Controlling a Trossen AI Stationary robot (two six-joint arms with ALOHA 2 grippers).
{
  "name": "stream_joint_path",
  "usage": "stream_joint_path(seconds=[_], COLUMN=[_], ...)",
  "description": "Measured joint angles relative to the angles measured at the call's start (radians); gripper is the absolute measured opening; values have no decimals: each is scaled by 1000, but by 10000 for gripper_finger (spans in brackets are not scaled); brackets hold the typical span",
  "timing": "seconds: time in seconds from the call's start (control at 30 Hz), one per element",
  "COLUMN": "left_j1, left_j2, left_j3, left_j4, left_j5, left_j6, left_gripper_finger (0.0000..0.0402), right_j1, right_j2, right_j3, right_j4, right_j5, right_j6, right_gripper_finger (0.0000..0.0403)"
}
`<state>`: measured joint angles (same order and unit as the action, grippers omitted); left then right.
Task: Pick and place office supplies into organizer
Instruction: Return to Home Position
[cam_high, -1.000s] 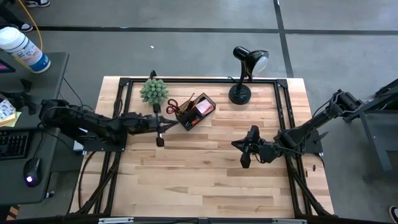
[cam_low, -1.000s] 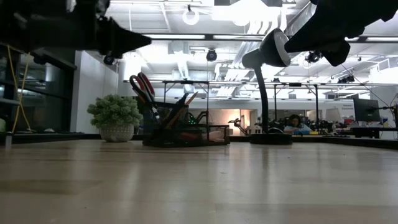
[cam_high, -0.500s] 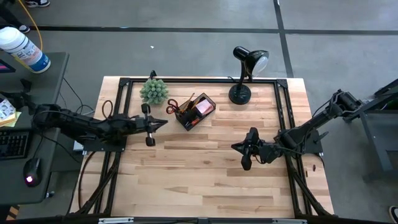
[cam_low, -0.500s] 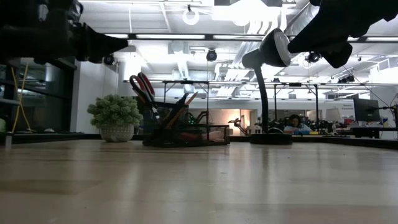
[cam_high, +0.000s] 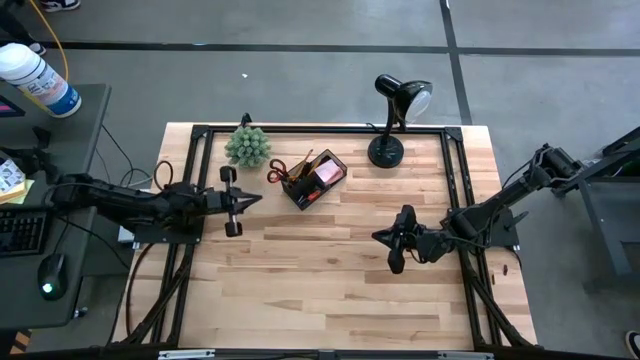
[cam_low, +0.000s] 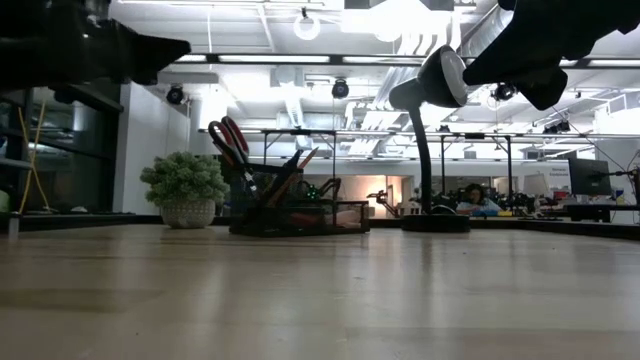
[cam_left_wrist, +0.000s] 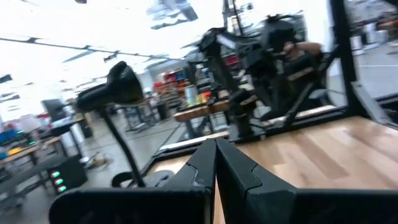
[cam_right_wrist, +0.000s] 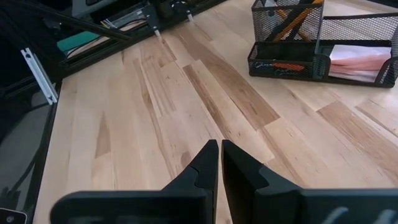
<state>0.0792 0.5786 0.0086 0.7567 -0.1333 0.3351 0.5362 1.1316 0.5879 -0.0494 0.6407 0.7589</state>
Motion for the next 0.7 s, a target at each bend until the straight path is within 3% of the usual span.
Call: stream_joint_path(seconds=[0.1,0.7], left_j1=[0,0], left_j2=[-49,-464], left_j3=[0,0], left_j4=[-65,-515], left_j5=[43,45], left_j6=[1,1], left_gripper_finger=[0,0], right_j1=[0,0], right_j2=[0,0], right_j3=[0,0], right_j4=[0,-1], right_j5=[0,-1], right_j6=[0,0], right_gripper_finger=[13,13])
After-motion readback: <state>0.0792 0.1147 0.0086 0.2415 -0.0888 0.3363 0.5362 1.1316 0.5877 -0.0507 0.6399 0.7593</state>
